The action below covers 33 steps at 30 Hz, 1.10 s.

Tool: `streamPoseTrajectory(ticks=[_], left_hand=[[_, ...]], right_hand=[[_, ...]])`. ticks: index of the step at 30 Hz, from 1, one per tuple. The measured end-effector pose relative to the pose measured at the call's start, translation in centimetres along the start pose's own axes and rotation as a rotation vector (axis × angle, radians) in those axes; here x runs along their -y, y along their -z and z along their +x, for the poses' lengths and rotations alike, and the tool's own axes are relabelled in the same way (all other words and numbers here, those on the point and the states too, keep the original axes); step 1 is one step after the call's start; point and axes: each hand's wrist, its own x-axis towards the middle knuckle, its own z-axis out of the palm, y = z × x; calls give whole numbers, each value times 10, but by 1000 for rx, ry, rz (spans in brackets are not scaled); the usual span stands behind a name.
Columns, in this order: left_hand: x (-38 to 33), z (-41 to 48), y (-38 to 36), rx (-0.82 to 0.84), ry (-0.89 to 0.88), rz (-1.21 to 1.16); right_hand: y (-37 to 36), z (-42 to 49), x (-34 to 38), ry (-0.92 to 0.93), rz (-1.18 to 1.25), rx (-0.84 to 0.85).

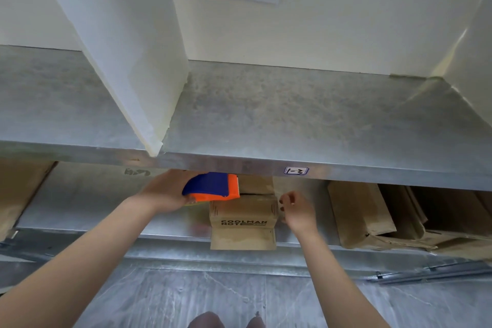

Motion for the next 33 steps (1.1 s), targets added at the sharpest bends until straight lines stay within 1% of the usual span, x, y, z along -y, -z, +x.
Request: streamPoseTrajectory(ticks=[5,8,11,18,19,20,22,23,25,27,29,31,33], left_hand=[[-1,2,1,23,-4,-4],[3,5,0,37,29,0],[6,8,-2,49,45,5],[5,6,-2,38,36,-3],[4,6,-2,31,25,-8],[2,5,-1,22,7,-11],[0,4,-1,-2,-26,-21],[1,4,-1,-9,-33,-31],[1,3,0,-16,-45,-37],[2,3,-1,-17,-56,-49],[0,2,0,-15,-60,-64],[2,3,-2,-11,-56,-75],[4,3,-3,-4,-49,-98]], right_hand=[[10,3,2,11,-209,38],[14,5,5,-28,-213,85],[5,3,4,-96,-75,152],[-4,-3,7,-362,478,95],[-4,-6,4,-343,487,60],[-3,-8,0,-265,408,15],[-4,-18,-8,-48,215,-59],[-4,-22,-10,45,179,-55],[-3,-30,-8,149,212,53],[-4,-36,-1,218,196,197],[-9,-36,6,248,26,277],[-12,-33,14,221,-144,271],[-12,-29,19,168,-190,262]])
